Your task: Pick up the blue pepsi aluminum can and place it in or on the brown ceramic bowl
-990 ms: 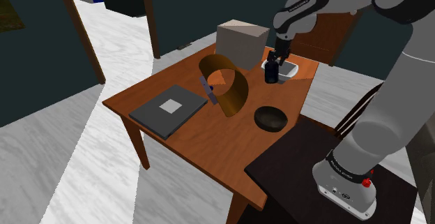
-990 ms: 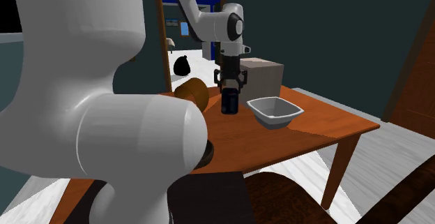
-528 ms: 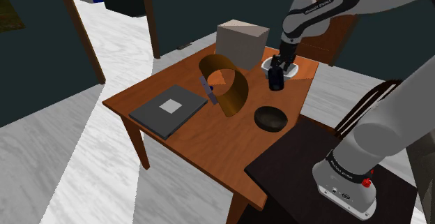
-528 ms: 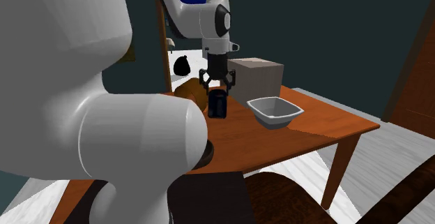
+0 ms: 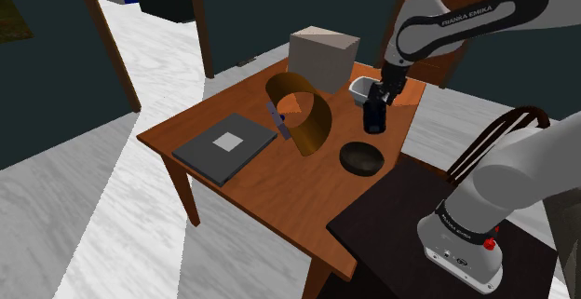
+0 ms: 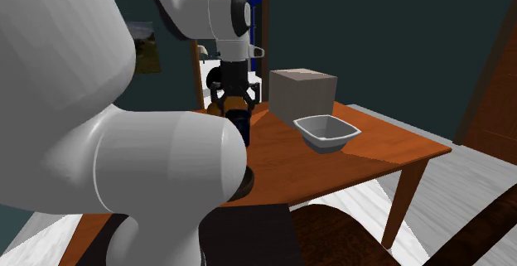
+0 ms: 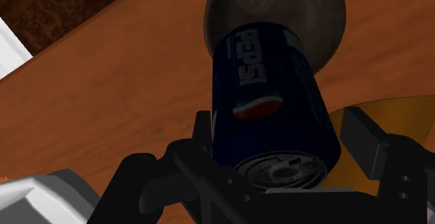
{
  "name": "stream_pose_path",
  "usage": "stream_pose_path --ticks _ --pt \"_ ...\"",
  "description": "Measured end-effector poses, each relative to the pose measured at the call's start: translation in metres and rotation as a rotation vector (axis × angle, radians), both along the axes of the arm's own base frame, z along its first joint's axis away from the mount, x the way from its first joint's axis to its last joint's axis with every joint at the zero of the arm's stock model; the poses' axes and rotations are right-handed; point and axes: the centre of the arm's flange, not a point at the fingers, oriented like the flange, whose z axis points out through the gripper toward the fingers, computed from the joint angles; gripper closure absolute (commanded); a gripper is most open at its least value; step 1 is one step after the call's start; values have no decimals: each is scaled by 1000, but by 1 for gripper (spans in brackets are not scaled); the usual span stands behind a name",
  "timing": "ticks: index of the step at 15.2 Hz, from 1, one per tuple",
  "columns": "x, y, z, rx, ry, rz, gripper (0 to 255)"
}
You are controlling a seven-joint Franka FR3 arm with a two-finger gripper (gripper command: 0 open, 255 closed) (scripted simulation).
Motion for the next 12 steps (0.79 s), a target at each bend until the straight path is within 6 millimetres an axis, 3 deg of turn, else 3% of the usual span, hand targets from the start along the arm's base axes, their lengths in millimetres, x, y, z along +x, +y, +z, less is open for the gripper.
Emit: stream_pose_path --ticks 5,12 --pt "-39 37 6 0 0 0 255" --pt "-42 41 -28 0 1 -1 255"
